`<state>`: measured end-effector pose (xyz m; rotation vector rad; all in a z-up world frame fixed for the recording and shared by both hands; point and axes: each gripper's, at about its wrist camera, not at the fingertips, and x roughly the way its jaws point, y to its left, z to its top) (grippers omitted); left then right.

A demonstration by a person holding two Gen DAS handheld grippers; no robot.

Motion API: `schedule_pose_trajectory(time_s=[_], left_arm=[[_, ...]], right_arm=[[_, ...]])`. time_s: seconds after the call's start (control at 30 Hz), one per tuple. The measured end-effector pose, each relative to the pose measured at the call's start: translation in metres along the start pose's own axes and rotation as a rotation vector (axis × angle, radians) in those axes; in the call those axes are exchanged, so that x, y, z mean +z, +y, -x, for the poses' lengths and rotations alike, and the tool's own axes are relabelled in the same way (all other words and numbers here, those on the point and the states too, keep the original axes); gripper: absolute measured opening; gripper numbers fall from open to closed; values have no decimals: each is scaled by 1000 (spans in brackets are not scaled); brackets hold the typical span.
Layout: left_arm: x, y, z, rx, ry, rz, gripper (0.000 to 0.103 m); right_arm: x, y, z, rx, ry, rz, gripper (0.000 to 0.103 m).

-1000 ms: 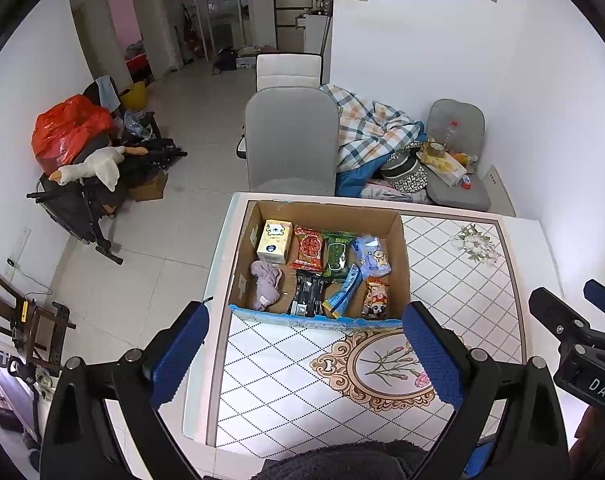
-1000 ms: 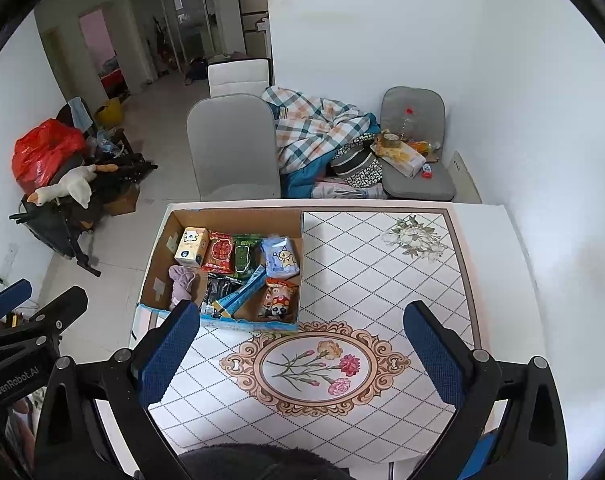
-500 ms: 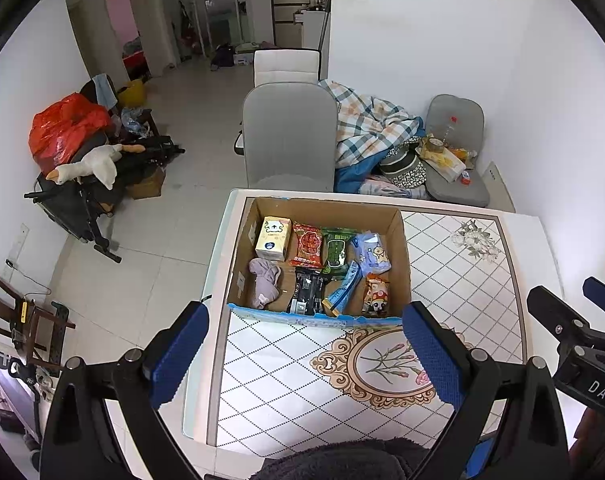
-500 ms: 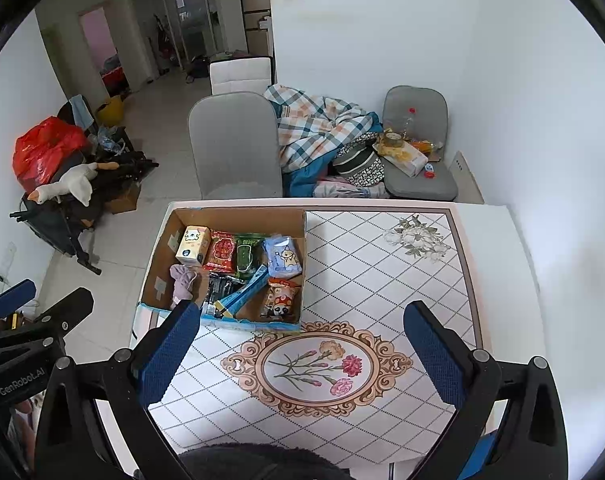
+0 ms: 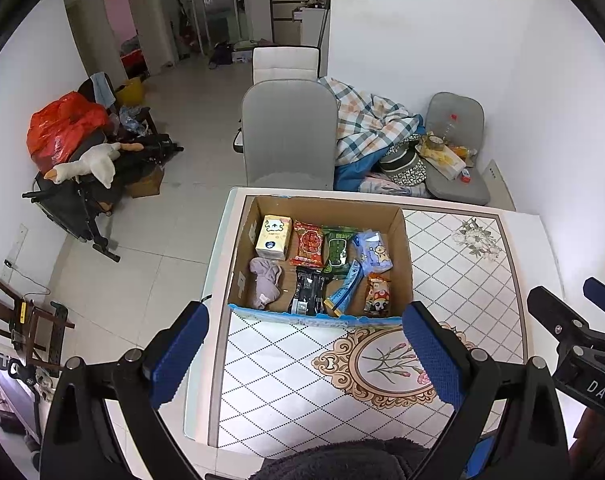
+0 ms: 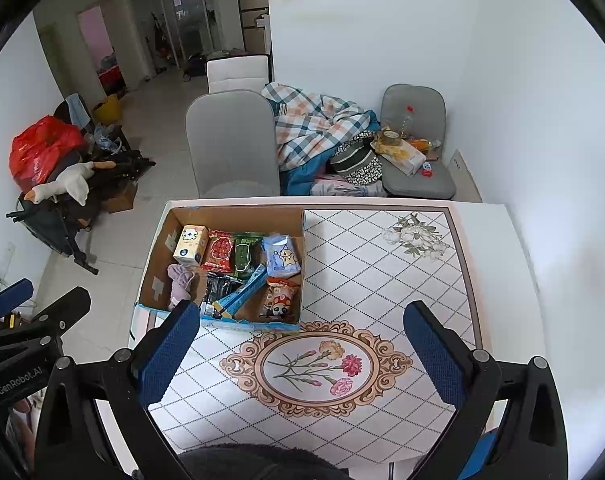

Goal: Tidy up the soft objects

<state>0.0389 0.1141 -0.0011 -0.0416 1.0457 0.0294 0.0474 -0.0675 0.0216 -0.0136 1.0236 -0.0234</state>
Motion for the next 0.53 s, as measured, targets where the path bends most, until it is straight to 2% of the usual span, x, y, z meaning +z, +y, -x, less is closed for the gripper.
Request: schedule_pose_trajectory(time_s=[0.53], left_arm=[[-1, 8, -8, 5, 0, -9, 99]], right_arm=[[1, 4, -6, 5, 6, 5, 103]])
